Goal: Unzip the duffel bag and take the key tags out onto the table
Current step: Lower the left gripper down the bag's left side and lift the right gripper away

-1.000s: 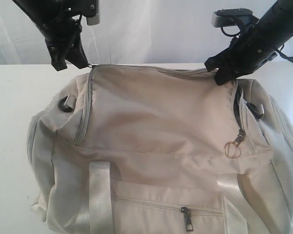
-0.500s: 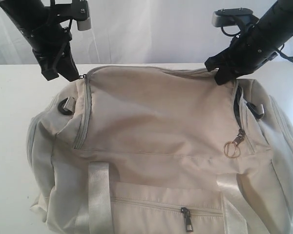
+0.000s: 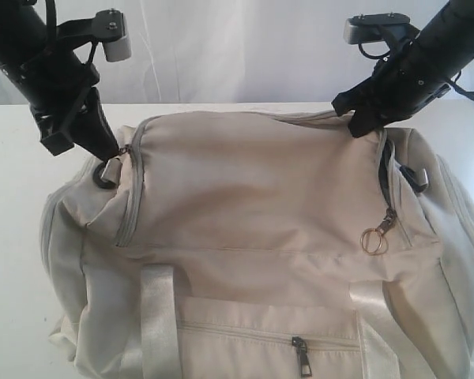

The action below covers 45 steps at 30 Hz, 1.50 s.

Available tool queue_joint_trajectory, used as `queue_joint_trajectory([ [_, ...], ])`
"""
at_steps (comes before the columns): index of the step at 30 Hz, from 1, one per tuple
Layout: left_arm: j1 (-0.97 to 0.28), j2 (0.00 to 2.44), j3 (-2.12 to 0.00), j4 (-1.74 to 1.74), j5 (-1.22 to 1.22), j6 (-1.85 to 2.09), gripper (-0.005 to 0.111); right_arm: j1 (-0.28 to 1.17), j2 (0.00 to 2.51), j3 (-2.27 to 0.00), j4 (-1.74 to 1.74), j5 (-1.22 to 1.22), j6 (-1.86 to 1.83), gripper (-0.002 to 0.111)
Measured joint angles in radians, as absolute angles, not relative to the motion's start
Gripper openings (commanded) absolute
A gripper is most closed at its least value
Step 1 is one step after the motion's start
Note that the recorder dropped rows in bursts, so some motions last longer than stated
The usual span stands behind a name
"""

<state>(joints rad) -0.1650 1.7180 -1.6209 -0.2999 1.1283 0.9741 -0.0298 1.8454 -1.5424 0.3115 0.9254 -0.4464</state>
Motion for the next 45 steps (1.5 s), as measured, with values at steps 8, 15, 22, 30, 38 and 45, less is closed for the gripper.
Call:
queue_joint_trajectory([
  [8,-0.165,1.643,-1.477,-0.344,1.126,0.974,0.0,-0.03,1.845,-1.542,0.312,0.925,-0.446,0.0],
  [15,-0.175,1.581,-1.379,-0.377,1.126,0.974,0.0,-0.03,1.845,-1.542,0.313,0.925,-0.446,0.0],
  [22,-0.213,1.546,-1.308,-0.378,1.123,0.974,0.0,-0.03,1.845,-1.542,0.315,0.925,-0.445,0.0],
  [30,-0.215,1.486,-1.184,-0.399,1.092,0.95,0.0,-0.03,1.845,-1.542,0.335,0.939,-0.445,0.0],
  [38,-0.217,1.466,-1.085,-0.422,0.975,0.95,0.0,-0.03,1.845,-1.542,0.358,0.941,-0.445,0.019],
  [45,-0.217,1.466,-1.08,-0.43,0.881,0.95,0.0,-0.03,1.833,-1.545,0.385,0.902,-0.447,0.071],
])
